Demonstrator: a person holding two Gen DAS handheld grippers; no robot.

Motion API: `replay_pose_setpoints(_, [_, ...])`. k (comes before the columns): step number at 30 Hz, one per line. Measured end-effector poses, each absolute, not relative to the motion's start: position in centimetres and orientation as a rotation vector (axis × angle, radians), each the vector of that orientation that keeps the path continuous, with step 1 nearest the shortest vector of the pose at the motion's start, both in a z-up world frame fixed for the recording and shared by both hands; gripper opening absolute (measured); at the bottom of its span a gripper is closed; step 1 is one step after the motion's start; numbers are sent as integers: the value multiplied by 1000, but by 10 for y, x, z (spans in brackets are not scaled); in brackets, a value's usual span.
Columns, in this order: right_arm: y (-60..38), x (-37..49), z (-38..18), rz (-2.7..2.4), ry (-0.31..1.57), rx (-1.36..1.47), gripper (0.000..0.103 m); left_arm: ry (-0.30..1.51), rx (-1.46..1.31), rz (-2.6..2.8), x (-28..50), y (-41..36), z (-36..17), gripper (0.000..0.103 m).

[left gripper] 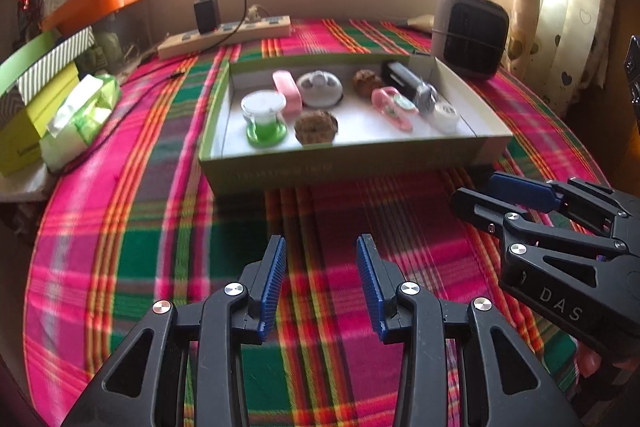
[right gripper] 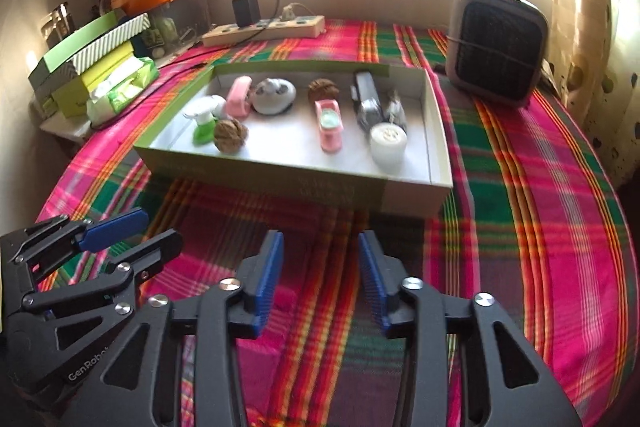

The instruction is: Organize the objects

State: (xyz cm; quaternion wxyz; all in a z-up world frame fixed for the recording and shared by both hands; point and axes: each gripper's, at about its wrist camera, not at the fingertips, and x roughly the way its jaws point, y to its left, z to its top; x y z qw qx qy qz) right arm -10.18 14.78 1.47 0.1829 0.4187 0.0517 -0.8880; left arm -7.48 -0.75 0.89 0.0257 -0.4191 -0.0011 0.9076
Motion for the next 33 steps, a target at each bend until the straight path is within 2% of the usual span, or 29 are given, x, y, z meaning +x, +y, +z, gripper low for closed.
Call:
replay_pose_setpoints(13, [158, -88, 5, -2528, 203, 1231, 47, -8, -1343, 2813, -68, -3, 4, 35])
replay_pose_setpoints(21, [165, -79, 5, -2551, 196, 1234, 56, 13, -1361, 2841, -66, 3, 3, 39])
replay_pose_setpoints(33, [166, -79, 5, -2554, 186, 1240, 60, -30, -1359, 2858, -66, 3, 2, 42])
